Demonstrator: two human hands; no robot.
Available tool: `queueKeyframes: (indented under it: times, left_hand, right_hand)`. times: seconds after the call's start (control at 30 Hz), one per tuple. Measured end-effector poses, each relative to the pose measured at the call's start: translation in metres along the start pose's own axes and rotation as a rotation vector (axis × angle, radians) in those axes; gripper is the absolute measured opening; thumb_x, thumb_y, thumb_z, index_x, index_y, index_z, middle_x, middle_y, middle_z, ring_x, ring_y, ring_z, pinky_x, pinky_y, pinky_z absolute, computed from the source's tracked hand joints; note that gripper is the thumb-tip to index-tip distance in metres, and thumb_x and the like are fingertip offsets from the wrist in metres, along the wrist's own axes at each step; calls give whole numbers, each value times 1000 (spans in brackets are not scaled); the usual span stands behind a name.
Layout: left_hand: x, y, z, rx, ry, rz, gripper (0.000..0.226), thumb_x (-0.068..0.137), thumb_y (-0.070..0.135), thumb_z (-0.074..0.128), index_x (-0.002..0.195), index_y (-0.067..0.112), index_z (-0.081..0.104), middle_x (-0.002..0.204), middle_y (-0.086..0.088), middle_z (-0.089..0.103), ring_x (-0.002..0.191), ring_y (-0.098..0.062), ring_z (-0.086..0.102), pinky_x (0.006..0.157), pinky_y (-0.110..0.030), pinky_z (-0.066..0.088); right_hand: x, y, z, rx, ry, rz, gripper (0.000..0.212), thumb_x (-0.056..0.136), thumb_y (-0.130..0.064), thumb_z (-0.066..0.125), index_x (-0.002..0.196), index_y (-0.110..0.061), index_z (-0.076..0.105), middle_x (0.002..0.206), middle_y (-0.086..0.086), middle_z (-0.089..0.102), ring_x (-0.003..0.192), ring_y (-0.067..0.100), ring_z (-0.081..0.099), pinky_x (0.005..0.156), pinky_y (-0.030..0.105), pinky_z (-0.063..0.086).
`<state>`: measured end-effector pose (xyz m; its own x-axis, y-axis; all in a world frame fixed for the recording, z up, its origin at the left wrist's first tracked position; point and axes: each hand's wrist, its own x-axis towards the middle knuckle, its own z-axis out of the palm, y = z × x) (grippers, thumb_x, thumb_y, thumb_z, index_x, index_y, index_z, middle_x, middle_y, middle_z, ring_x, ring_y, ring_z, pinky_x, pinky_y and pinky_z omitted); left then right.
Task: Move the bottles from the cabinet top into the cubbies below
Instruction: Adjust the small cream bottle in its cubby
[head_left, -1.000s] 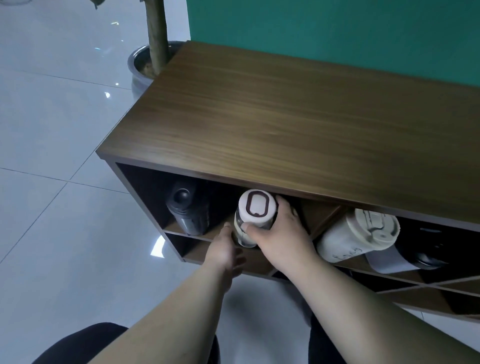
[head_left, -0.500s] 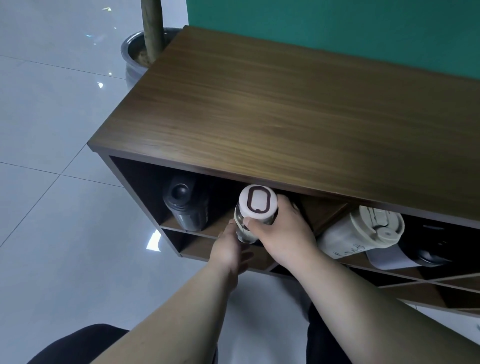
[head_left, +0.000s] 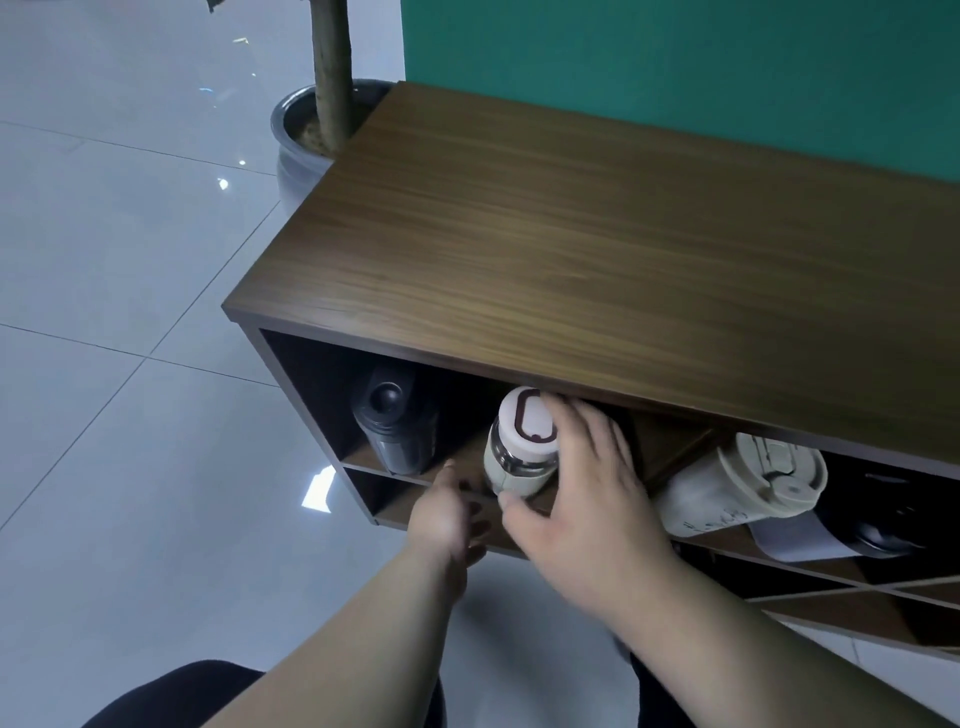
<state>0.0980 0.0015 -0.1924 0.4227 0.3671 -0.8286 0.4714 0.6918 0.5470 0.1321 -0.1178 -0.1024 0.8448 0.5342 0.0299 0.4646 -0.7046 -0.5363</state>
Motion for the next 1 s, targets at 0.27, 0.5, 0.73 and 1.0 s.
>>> queueKeyframes:
  times: [0.27, 0.5, 0.73, 1.0]
  left_hand:
    - [4, 15, -39, -194, 90, 47, 40, 105, 39, 44, 108, 11, 72, 76, -6, 79, 83, -28, 71, 62, -29, 51]
    - [1, 28, -40, -155, 96, 2, 51, 108, 47, 29, 100, 17, 69, 57, 1, 77, 70, -23, 68, 64, -33, 55]
    - [3, 38, -43, -223, 106, -22, 63, 100, 62, 38, 116, 15, 76, 100, -15, 83, 90, -31, 77, 84, -39, 61]
    - [9, 37, -44, -221, 113, 15, 57, 99, 56, 41, 134, 19, 69, 110, -12, 82, 83, -26, 77, 100, -47, 58]
  right_hand:
    - [8, -50, 31, 163, -266, -79, 89, 89, -45, 61, 158, -28, 8, 166, -10, 10, 150, 4, 5, 103, 4, -2]
    - [45, -56, 64, 331, -191, 168, 104, 81, -40, 75, 158, -27, 7, 164, -2, 20, 149, 13, 18, 104, 14, 13]
    - [65, -62, 75, 407, -169, 227, 100, 69, -45, 82, 152, -31, 26, 154, -5, 39, 141, 15, 36, 101, 22, 27]
    - [71, -63, 74, 374, -191, 261, 90, 76, -47, 78, 151, -32, 30, 153, -3, 42, 140, 18, 41, 93, 23, 29]
